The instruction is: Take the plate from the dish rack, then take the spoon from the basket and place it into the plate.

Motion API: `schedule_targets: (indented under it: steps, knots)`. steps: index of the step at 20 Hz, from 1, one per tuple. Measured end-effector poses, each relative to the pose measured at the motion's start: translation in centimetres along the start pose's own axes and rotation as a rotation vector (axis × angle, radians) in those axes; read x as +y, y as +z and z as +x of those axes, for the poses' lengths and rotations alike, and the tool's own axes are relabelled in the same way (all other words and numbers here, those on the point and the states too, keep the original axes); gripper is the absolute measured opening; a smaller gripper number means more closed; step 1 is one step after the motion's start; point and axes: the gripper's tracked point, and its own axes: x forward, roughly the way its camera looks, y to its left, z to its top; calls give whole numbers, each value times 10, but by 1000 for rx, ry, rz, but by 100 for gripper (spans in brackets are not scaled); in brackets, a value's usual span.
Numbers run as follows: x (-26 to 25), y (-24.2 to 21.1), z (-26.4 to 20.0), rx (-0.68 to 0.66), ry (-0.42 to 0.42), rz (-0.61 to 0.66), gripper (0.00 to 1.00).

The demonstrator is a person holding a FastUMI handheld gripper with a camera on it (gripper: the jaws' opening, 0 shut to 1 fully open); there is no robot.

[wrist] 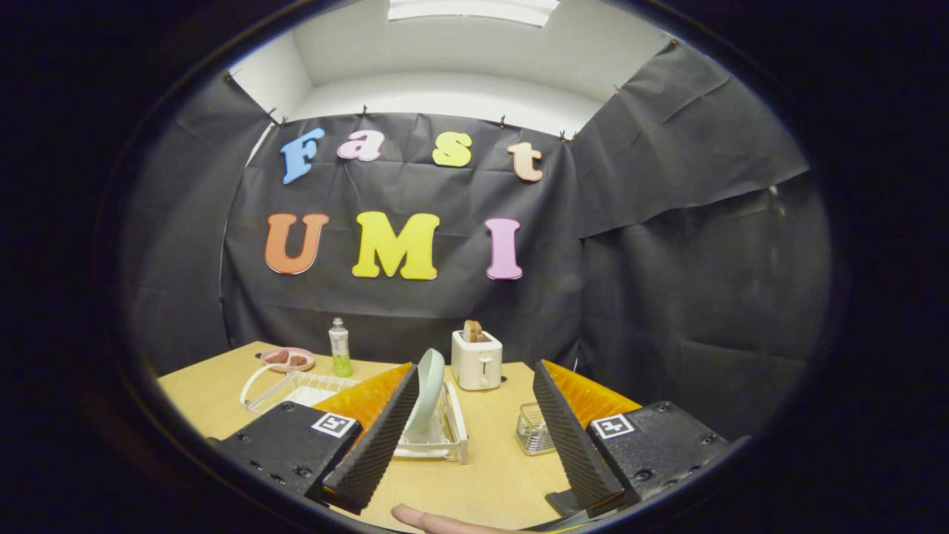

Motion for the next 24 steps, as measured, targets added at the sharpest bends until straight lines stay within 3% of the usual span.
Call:
schedule_targets:
  steps: [6,11,16,19,22,24]
  knots:
    - [15,10,22,75,74,22,100]
    - [33,16,86,184,81,-82,100]
    - [69,9,156,400,179,-193,100]
    - [68,-1,200,554,134,-223,100]
    - [82,-16,236,726,186,-318,97]
    - [72,-26,255,817,129,-358,95]
